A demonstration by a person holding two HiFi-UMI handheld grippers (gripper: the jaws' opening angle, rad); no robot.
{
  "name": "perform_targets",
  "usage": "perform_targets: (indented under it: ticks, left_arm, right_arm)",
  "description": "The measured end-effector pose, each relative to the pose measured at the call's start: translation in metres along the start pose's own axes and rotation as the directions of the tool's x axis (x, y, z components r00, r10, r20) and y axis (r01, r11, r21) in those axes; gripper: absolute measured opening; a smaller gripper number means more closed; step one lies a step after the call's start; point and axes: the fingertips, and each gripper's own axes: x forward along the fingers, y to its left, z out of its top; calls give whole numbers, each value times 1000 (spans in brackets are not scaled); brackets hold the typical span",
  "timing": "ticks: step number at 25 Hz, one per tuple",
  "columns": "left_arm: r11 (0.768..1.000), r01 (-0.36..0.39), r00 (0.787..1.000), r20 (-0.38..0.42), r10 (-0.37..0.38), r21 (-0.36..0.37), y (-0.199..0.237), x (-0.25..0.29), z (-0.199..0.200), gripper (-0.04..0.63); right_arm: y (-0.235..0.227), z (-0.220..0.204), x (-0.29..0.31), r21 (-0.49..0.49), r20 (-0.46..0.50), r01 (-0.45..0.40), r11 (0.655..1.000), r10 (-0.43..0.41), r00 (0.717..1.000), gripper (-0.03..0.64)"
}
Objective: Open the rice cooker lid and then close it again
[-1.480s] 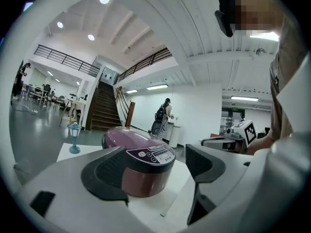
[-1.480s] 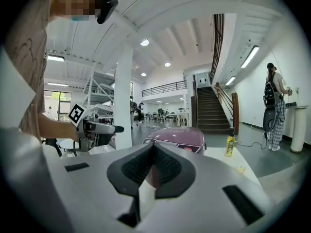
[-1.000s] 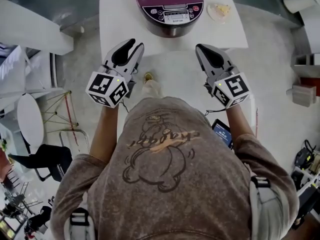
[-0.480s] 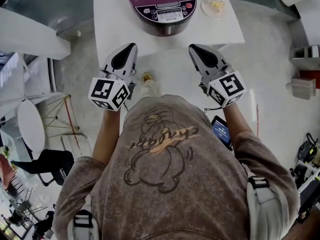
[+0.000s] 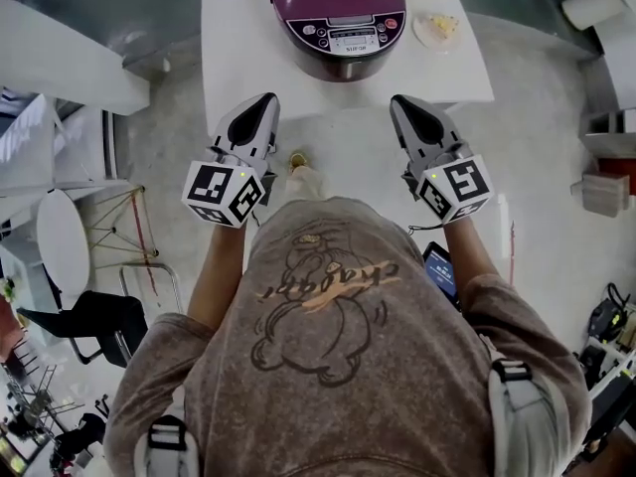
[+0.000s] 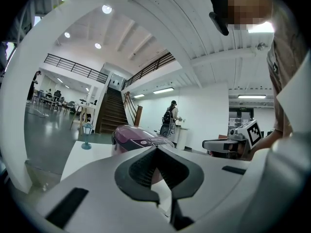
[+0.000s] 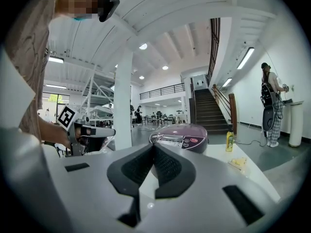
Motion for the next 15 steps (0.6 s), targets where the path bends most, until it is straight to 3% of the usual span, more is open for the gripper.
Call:
perform_targets:
  ticks: [15]
  left_arm:
    - [1000, -14, 1000, -13, 14, 13, 6, -17, 3, 21]
  right_arm:
    - [20, -3, 17, 37, 27, 10, 999, -11, 1000, 0]
